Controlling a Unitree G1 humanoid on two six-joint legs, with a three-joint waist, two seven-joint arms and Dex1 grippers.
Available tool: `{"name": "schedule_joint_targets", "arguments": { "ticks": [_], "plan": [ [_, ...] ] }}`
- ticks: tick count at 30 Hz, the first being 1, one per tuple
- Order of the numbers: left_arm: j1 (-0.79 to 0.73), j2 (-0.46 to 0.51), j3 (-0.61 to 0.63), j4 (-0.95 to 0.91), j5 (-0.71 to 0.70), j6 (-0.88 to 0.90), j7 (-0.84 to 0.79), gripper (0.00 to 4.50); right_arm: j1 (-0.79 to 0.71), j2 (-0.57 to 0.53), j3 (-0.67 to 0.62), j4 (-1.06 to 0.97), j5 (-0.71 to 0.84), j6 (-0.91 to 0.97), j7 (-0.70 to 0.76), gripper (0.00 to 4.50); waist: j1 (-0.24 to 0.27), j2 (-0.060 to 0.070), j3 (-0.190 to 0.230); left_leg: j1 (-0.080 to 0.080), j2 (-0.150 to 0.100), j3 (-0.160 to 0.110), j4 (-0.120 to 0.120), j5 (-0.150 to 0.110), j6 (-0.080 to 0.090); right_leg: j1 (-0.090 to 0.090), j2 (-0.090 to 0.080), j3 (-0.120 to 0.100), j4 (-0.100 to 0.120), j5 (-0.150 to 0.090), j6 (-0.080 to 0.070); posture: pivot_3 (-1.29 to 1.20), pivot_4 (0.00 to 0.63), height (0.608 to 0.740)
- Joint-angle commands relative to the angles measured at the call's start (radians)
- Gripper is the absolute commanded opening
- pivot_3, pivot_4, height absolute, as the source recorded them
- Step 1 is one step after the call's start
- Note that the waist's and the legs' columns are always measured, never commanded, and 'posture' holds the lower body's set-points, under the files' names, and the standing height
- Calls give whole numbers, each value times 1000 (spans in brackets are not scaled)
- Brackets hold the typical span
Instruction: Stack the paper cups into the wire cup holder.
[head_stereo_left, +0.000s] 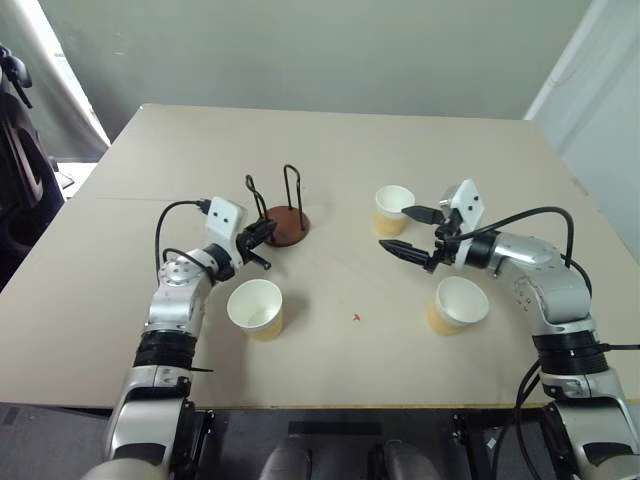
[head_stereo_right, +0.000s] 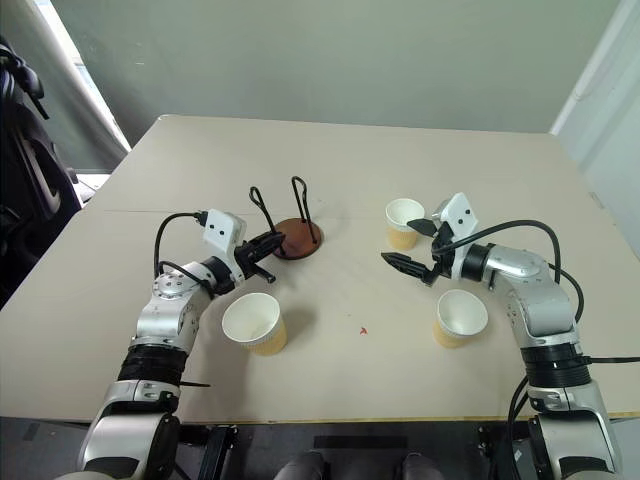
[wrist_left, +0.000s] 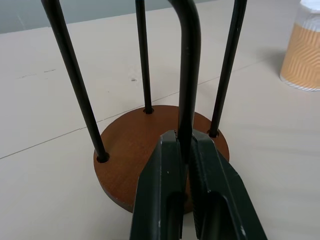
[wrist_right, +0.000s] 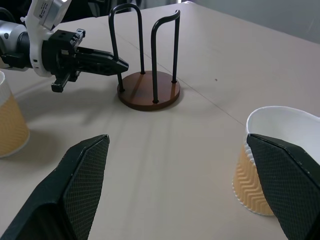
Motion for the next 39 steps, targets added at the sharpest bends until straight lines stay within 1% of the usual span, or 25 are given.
{"name": "schedule_joint_targets", "arguments": {
  "ticks": [1,8,16,24,28,32,39],
  "plan": [
    [-37,20,11,-63,-29,11,-38,23,-13,-15,-12,-33,17,-7,16,4500,0,0,0,0,0,0,0,0,0,0,0,0,0,0,0,0,150,740],
    [-70,74,-30,-135,-29,62,-153,23,-33,-67,-22,-66,40,29,59,4500,0,0,0,-1,0,0,0,0,0,0,0,0,0,0,0,0,150,740],
    [-74,145,-41,-206,-41,137,-251,23,-37,-69,-18,-140,76,103,41,4500,-2,0,0,-1,0,0,0,0,0,0,1,0,0,0,0,0,150,740],
    [-90,151,-58,-327,-114,262,-340,23,-68,-110,-40,-160,120,153,70,4500,1,0,0,-2,0,-1,1,0,0,0,0,0,0,0,0,0,150,740],
    [-96,161,-88,-368,-129,300,-382,23,-71,-167,-50,-164,148,175,113,4500,1,0,0,-2,0,-1,1,0,0,0,0,0,0,0,0,0,150,740],
    [-102,170,-121,-381,-123,309,-419,23,-58,-260,-52,-171,160,180,187,4500,0,0,0,-2,0,-1,1,0,0,0,1,0,0,0,1,0,150,740],
    [-112,145,-162,-384,-131,318,-445,23,-44,-383,-65,-161,178,180,291,4500,1,0,0,-3,0,-1,2,0,0,0,1,0,0,1,2,0,150,740]
  ]
}}
